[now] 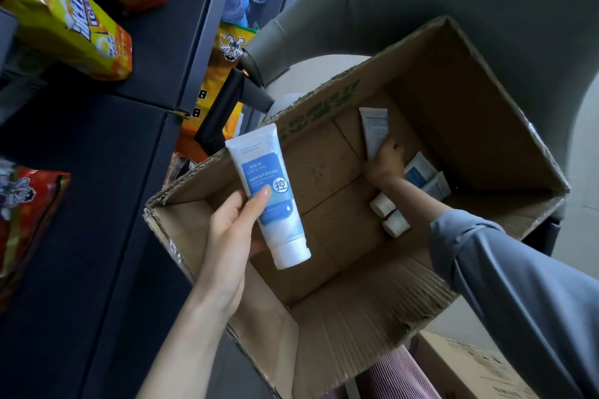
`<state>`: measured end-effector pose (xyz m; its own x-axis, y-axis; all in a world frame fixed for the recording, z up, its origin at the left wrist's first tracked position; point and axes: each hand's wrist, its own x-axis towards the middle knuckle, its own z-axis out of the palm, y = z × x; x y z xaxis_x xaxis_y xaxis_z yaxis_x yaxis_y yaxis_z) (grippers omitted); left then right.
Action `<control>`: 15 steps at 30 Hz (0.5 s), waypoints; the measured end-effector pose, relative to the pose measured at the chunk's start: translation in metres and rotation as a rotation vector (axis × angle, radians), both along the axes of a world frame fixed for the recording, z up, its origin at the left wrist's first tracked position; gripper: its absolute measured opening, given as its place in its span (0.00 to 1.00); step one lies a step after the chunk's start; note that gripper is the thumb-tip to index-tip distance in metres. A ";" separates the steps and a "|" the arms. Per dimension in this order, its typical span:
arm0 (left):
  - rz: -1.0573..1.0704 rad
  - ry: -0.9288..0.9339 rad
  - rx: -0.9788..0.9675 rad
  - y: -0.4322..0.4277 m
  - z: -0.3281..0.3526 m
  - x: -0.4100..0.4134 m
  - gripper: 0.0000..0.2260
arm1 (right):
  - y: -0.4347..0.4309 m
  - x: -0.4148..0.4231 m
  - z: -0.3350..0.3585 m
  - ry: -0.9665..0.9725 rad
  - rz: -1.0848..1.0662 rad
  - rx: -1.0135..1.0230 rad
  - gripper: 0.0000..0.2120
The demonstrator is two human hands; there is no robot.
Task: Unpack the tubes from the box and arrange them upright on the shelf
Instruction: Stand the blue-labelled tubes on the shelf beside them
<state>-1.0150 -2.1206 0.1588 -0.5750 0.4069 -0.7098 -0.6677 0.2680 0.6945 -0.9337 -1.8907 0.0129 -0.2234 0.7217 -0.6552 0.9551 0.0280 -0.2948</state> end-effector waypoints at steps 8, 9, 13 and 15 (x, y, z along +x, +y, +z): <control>0.042 -0.041 0.058 -0.015 0.022 0.007 0.20 | -0.030 0.015 0.045 0.513 -0.614 -0.628 0.33; 0.046 -0.038 0.064 -0.018 0.027 0.008 0.21 | -0.036 0.019 0.055 0.587 -0.609 -0.691 0.35; 0.073 0.030 0.080 -0.028 0.052 0.010 0.20 | -0.060 0.025 0.104 0.839 -0.468 -0.921 0.34; 0.106 0.085 0.085 -0.035 0.068 0.010 0.20 | -0.069 0.024 0.132 0.908 -0.339 -0.987 0.33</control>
<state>-1.0047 -2.1554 0.2268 -0.6746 0.3973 -0.6222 -0.6265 0.1375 0.7672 -0.9095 -1.9599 0.1453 -0.7509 0.1530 -0.6425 0.3378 -0.7470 -0.5726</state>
